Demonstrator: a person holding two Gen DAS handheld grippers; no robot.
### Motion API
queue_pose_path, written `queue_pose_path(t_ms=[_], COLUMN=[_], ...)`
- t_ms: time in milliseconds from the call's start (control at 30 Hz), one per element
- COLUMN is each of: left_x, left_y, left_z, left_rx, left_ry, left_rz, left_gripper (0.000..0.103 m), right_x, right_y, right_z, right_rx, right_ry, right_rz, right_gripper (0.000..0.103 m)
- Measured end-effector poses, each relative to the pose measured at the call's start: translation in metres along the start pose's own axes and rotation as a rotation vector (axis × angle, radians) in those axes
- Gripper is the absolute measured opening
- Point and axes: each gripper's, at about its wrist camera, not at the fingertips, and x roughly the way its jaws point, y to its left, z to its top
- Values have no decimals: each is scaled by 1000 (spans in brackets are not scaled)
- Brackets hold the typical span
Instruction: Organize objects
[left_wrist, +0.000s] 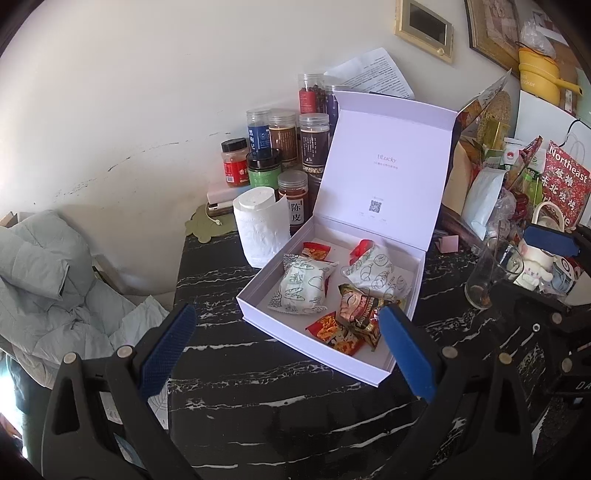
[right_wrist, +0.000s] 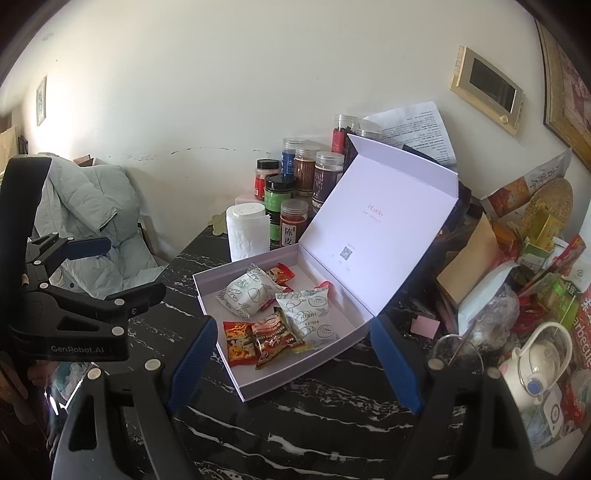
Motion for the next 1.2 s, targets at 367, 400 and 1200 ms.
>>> queue_pose_path(t_ms=[367,400,1200], left_x=[-15,-15,-6], left_y=[3,3,-4], left_z=[-44,-48,-122], left_rx=[-16,-14,-27], left_ry=[19,25,111], left_rz=[20,25,54], left_gripper=[100,100,100], right_x=[-6,-5,2], right_y=[15,17,38], right_z=[-45,-49,-107], right_rx=[42,42,59], right_ry=[46,52,82], right_rz=[10,8,15], right_gripper=[86,86,86])
